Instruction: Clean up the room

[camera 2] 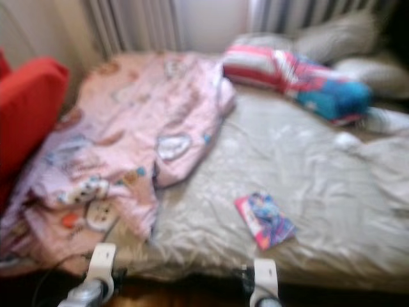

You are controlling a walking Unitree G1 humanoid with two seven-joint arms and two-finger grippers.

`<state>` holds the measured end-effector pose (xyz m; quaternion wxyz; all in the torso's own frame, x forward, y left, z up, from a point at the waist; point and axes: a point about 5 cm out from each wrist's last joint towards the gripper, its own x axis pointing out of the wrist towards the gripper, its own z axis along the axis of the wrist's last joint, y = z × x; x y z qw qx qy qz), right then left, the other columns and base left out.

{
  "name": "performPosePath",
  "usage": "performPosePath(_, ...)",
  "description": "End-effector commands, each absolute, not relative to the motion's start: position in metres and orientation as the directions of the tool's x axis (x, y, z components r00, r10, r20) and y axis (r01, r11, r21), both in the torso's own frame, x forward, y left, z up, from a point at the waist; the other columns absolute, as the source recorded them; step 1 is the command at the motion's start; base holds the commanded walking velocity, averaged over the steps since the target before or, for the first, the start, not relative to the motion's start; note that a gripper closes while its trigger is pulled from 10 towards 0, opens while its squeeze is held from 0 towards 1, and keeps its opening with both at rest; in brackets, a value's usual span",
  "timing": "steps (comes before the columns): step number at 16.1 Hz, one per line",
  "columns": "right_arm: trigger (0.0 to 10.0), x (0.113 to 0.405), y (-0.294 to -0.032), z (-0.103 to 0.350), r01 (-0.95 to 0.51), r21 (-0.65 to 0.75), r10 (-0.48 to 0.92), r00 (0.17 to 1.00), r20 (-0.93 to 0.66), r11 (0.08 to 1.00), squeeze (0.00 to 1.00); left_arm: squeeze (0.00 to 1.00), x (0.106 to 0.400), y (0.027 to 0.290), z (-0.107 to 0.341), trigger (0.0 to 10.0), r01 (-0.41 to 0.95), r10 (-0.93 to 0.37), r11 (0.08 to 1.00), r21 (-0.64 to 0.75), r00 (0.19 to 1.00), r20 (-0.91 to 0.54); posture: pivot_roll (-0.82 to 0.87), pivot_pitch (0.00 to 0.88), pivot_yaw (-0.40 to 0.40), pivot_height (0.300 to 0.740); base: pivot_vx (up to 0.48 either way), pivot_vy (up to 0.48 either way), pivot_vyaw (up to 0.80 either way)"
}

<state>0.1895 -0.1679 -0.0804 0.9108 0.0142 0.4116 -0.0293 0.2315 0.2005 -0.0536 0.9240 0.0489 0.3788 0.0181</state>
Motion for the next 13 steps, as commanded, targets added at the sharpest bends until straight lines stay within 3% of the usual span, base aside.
performPosePath(1,10.0,0.183,-0.1784,-0.0828,0.082,-0.02,-0.069,0.644,-0.762,0.996,0.0,0.0,0.2274,0.1948,-0.0574,10.0,0.019,0.058,0.995,0.1,0.699,-0.713,0.01,0.104,0.028,0.74,0.0,0.0,0.0)
performPosePath(13,10.0,0.1896,-0.1801,-0.0792,0.093,-0.014,-0.073,0.662,-0.746,0.996,0.0,0.0,0.2236,0.1932,-0.0599,10.0,0.024,0.058,0.994,0.103,0.694,-0.717,0.01,0.113,0.014,0.74,0.0,-0.022,0.0)
